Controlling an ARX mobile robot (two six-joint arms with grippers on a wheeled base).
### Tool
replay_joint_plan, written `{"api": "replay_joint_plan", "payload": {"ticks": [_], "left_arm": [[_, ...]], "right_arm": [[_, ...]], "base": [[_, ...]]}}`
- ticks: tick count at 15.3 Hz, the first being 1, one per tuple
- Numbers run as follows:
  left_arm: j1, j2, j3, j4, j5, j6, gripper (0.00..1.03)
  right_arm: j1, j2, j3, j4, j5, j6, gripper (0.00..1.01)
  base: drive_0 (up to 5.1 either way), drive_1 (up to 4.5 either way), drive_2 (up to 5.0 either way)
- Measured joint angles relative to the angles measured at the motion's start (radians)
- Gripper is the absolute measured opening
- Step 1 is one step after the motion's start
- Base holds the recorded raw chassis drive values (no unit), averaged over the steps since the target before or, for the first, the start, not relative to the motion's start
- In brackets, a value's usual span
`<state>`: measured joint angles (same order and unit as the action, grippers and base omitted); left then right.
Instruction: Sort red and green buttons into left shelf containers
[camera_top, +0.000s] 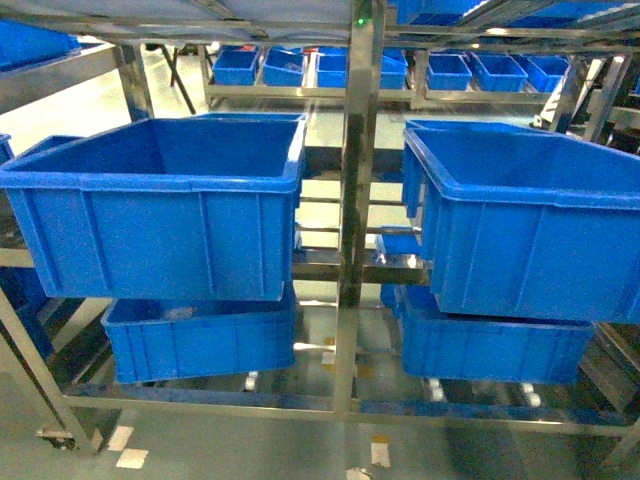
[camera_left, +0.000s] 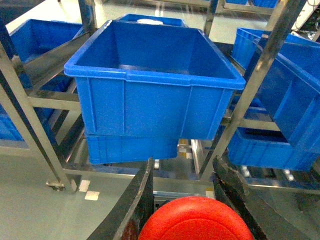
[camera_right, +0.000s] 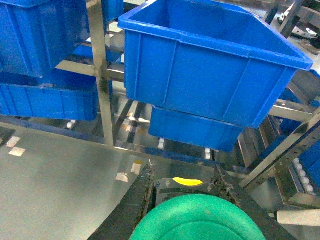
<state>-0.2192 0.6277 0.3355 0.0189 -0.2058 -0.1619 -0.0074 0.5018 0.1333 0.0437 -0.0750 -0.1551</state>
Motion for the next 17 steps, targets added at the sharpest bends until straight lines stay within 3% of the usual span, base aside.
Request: {"api": "replay_joint_plan", "payload": {"ticks": [14, 17], "left_arm": [[0.000, -0.002, 0.000, 0.007, 0.000, 0.000, 0.32], [0.000, 0.002, 0.000, 0.007, 0.000, 0.000, 0.32]], "right_arm": [[0.000, 0.000, 0.000, 0.003, 0.000, 0.000, 0.29], [0.000, 0.000, 0.000, 0.005, 0.000, 0.000, 0.29]], "base": [[-0.1, 4.05, -4.2], [0.0, 1.08, -1.1]]}}
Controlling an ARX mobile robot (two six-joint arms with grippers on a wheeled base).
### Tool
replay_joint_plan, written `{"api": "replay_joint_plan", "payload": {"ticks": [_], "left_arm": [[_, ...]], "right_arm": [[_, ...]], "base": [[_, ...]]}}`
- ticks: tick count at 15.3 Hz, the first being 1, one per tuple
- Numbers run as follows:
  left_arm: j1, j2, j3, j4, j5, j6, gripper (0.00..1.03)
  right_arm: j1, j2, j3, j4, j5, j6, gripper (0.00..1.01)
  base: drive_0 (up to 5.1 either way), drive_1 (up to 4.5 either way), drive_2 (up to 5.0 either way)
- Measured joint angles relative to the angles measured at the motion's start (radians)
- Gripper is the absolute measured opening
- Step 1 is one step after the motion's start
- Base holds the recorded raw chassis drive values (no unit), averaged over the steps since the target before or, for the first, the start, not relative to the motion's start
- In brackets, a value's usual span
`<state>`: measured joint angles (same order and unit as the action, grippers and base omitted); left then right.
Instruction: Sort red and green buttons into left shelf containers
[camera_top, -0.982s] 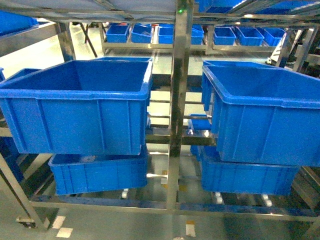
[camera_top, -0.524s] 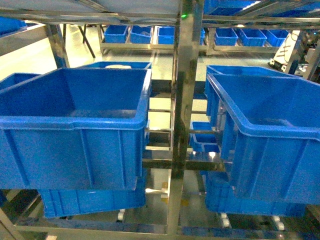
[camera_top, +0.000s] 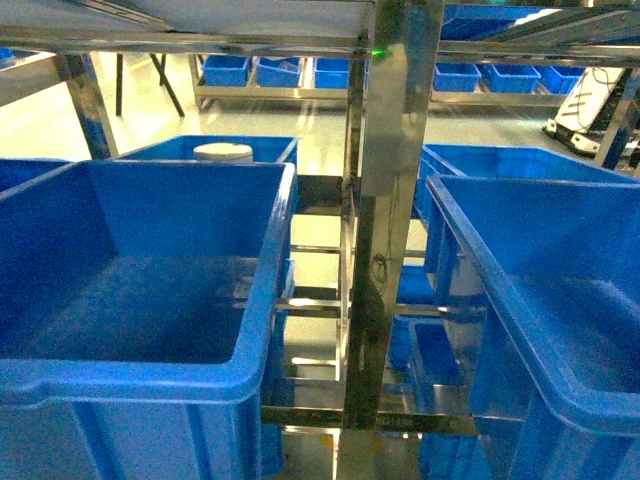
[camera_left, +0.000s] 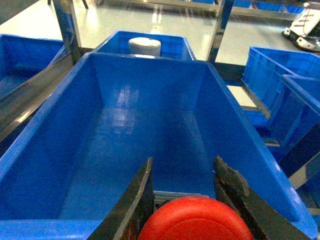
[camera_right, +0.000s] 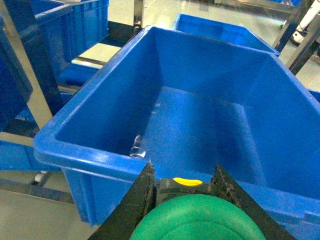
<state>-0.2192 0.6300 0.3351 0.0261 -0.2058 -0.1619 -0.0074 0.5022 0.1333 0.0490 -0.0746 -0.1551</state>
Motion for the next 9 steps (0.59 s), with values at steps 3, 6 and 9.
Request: {"api": "replay_joint_plan", "payload": {"ticks": [3, 6, 9], "left_arm": [[0.002, -0.005, 0.000, -0.002, -0.004, 0.000, 0.32], [0.000, -0.004, 0.000, -0.003, 0.000, 0.000, 0.32], [0.000, 0.001, 0.000, -0.004, 0.001, 0.000, 0.32]], "right_arm": [[0.000, -0.002, 0.000, -0.004, 0.000, 0.000, 0.29], [0.000, 0.000, 0.000, -0.002, 0.000, 0.000, 0.29], [0.000, -0.002, 0.000, -0.003, 0.004, 0.000, 0.29]], "base": [[2.3, 0.29, -2.6], [1.1, 0.19, -1.3], [0.0, 0.00, 0.0]]}}
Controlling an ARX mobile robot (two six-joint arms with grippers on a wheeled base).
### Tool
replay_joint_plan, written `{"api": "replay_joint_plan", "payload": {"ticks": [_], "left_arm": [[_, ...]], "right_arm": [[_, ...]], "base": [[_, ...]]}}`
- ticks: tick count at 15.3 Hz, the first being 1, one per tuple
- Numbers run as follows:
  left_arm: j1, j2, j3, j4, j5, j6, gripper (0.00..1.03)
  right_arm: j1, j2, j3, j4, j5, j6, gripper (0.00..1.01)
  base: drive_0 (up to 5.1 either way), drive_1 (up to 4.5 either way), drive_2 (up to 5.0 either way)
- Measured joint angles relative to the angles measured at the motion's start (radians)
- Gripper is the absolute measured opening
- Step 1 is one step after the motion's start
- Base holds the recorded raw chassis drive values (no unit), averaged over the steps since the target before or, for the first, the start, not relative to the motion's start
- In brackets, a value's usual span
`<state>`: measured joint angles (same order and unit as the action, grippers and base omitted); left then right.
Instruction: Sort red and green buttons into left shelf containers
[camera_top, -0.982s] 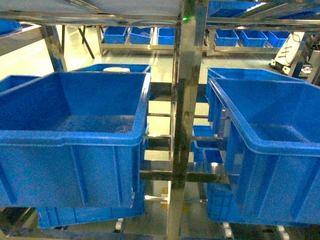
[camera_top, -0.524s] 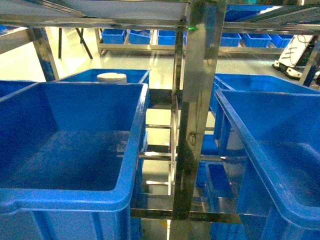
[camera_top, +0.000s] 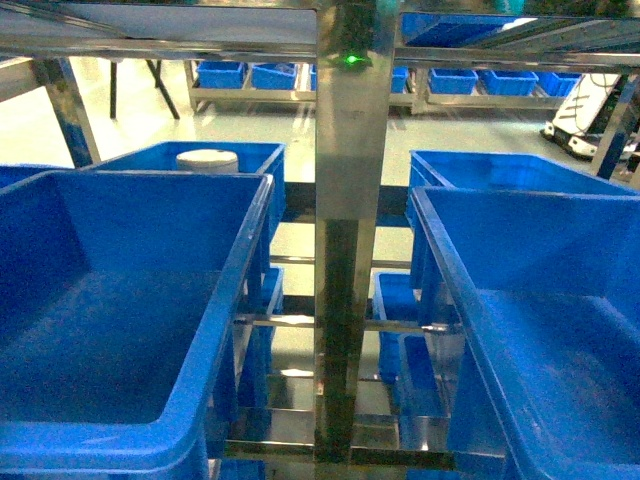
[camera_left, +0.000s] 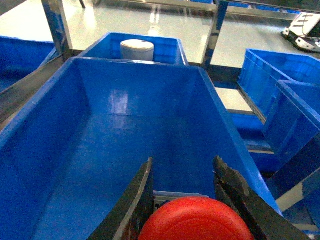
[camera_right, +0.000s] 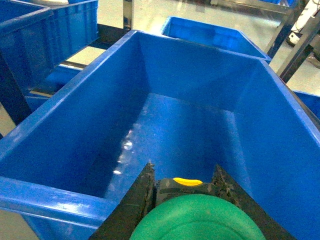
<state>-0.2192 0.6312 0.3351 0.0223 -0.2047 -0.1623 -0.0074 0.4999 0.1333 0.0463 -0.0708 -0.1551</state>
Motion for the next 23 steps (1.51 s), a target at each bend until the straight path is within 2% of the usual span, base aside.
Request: {"api": "replay_joint_plan", "payload": {"ticks": [4, 6, 8, 9, 13, 15, 17, 18, 21, 23], "left_arm": [[0.001, -0.002, 0.000, 0.000, -0.001, 0.000, 0.32], [0.000, -0.003, 0.000, 0.000, -0.001, 0.000, 0.32], [0.000, -0.003, 0.000, 0.000, -0.002, 0.000, 0.32], [0.000, -0.003, 0.000, 0.000, -0.002, 0.000, 0.32], [0.000, -0.003, 0.000, 0.000, -0.002, 0.000, 0.32], [0.000, -0.003, 0.000, 0.000, -0.002, 0.000, 0.32], [0.000, -0.003, 0.000, 0.000, -0.002, 0.000, 0.32], [0.000, -0.003, 0.000, 0.000, -0.002, 0.000, 0.32], [0.000, -0.003, 0.000, 0.000, -0.002, 0.000, 0.32], [0.000, -0.003, 0.000, 0.000, -0.001, 0.000, 0.32]], "right_arm": [[0.002, 0.018, 0.000, 0.028, 0.007, -0.001, 0.29], [0.036, 0.092, 0.010, 0.084, 0.042, -0.002, 0.29], [0.090, 0.185, 0.032, 0.115, 0.062, -0.003, 0.29], [0.094, 0.235, 0.049, 0.154, 0.074, -0.003, 0.29], [0.092, 0.620, 0.216, 0.280, 0.109, -0.003, 0.29], [0.089, 0.745, 0.282, 0.291, 0.122, -0.003, 0.29], [0.079, 0.945, 0.407, 0.263, 0.135, 0.000, 0.29], [0.078, 1.036, 0.478, 0.209, 0.139, 0.010, 0.29], [0.069, 1.289, 0.700, 0.009, 0.124, 0.088, 0.29], [0.050, 1.378, 0.765, -0.070, 0.096, 0.121, 0.29]], "base": [[0.0, 0.00, 0.0], [0.0, 0.00, 0.0], [0.0, 0.00, 0.0], [0.0, 0.00, 0.0], [0.0, 0.00, 0.0], [0.0, 0.00, 0.0], [0.0, 0.00, 0.0], [0.0, 0.00, 0.0], [0.0, 0.00, 0.0], [0.0, 0.00, 0.0]]}}
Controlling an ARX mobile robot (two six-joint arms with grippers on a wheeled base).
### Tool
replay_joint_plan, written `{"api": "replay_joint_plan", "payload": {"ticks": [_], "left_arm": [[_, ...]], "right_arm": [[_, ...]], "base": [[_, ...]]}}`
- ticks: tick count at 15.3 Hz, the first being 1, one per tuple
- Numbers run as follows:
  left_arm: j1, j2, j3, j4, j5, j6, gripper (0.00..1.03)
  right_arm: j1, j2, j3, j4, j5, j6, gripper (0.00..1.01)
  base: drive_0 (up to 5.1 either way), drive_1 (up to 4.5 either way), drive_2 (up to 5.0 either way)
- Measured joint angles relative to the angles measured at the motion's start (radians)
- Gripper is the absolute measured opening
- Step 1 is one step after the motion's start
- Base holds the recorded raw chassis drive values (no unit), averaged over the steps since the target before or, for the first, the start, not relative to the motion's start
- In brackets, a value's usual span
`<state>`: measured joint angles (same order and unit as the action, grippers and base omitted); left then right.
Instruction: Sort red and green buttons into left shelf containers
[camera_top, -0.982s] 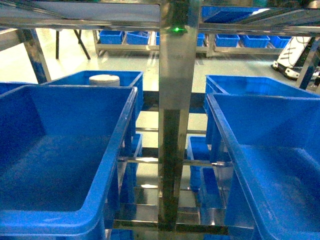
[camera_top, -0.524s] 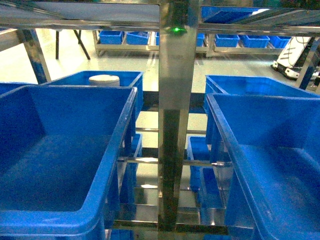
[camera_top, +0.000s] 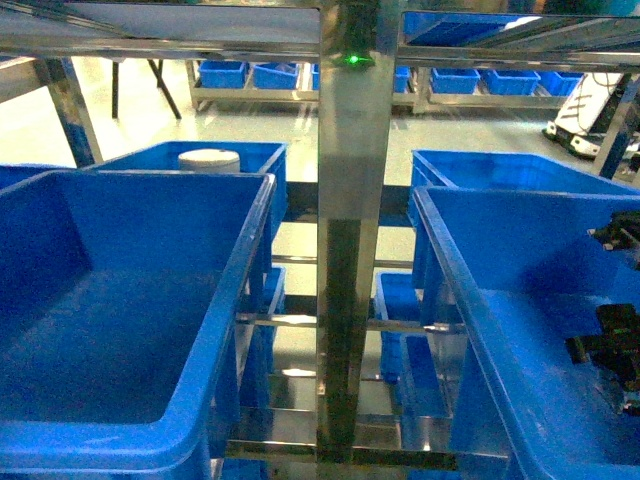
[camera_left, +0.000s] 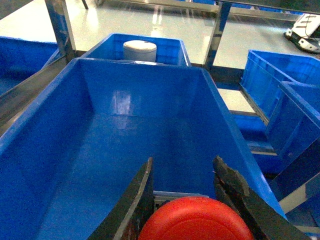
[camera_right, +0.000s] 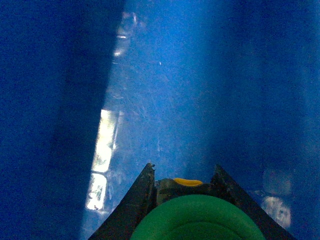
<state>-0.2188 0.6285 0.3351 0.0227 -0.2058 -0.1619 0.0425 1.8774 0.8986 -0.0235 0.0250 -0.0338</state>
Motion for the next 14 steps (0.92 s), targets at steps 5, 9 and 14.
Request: {"api": "replay_joint_plan", "payload": {"ticks": [5, 9, 14], "left_arm": [[0.000, 0.000, 0.000, 0.000, 0.000, 0.000, 0.32], [0.000, 0.000, 0.000, 0.000, 0.000, 0.000, 0.32], [0.000, 0.000, 0.000, 0.000, 0.000, 0.000, 0.32]], "right_arm": [[-0.012, -0.023, -0.080, 0.158, 0.040, 0.033, 0.81], [-0.011, -0.228, -0.312, 0.472, 0.083, -0.018, 0.98], [-0.031, -0.693, -0.579, 0.438, 0.039, -0.073, 0.98]], "base": [[0.0, 0.00, 0.0], [0.0, 0.00, 0.0], [0.0, 0.00, 0.0]]}}
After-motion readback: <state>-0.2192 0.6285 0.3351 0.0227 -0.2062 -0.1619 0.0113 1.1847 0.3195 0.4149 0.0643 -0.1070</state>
